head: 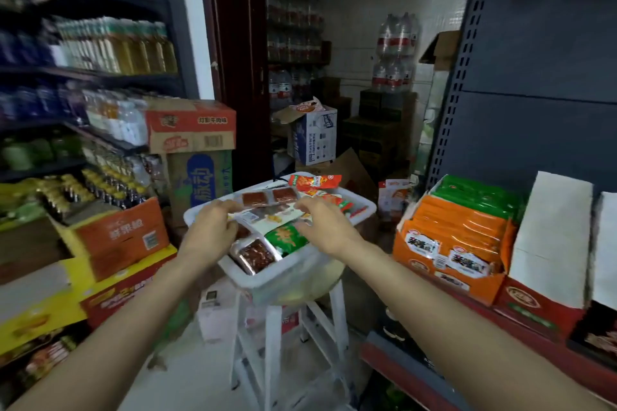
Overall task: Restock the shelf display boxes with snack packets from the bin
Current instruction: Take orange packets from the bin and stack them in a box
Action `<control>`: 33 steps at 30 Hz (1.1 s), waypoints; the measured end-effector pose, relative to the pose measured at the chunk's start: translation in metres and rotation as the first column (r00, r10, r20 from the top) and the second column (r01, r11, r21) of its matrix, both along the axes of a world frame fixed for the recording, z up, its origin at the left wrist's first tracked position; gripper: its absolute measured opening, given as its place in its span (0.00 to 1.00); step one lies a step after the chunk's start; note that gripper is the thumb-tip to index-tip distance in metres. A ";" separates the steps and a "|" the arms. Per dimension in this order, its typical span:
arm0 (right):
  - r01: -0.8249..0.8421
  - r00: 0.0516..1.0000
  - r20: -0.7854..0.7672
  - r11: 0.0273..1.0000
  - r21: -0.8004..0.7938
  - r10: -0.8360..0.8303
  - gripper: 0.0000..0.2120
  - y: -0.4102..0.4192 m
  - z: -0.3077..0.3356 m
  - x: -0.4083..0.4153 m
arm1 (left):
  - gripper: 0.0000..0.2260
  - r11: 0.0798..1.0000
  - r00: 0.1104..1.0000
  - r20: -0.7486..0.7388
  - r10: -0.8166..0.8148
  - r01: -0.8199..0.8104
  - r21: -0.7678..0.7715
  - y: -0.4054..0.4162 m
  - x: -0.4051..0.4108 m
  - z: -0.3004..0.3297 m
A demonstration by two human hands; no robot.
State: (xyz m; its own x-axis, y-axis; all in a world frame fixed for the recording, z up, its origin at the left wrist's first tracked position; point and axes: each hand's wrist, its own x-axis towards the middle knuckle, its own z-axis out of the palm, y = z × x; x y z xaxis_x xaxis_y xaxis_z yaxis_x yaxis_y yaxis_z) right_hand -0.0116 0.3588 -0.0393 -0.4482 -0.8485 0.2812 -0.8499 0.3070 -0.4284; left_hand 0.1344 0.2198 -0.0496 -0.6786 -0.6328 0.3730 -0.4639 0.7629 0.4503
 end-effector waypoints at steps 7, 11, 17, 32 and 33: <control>-0.043 0.988 0.155 0.975 0.217 0.009 0.37 -0.076 -0.034 0.054 | 0.22 0.988 0.949 0.307 -0.068 0.022 0.150 -0.034 0.046 -0.020; 0.031 0.998 -0.059 0.962 0.272 -0.016 0.28 -0.087 -0.038 0.056 | 0.22 0.989 0.952 0.286 -0.112 0.078 0.127 -0.036 0.053 -0.026; 0.080 0.997 -0.036 0.941 0.328 -0.073 0.31 -0.092 -0.043 0.055 | 0.20 0.997 0.968 0.252 -0.007 -0.011 0.071 -0.044 0.052 -0.035; 0.059 0.989 0.120 0.981 0.184 -0.082 0.31 -0.090 -0.040 0.057 | 0.16 0.787 0.982 0.104 0.157 -0.188 0.588 -0.046 0.018 0.000; 0.048 0.985 0.156 0.982 0.181 -0.077 0.31 -0.089 -0.039 0.055 | 0.13 0.754 0.987 0.066 0.144 -0.153 0.639 -0.043 0.018 0.004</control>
State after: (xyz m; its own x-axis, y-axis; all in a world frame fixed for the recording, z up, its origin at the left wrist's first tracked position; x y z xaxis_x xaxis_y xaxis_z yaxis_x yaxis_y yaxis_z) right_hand 0.0438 0.2700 -0.0784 -0.5291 -0.8471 0.0497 -0.7505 0.4398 -0.4932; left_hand 0.1527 0.1764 -0.0453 -0.5575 -0.8140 -0.1631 -0.5551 0.2195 0.8023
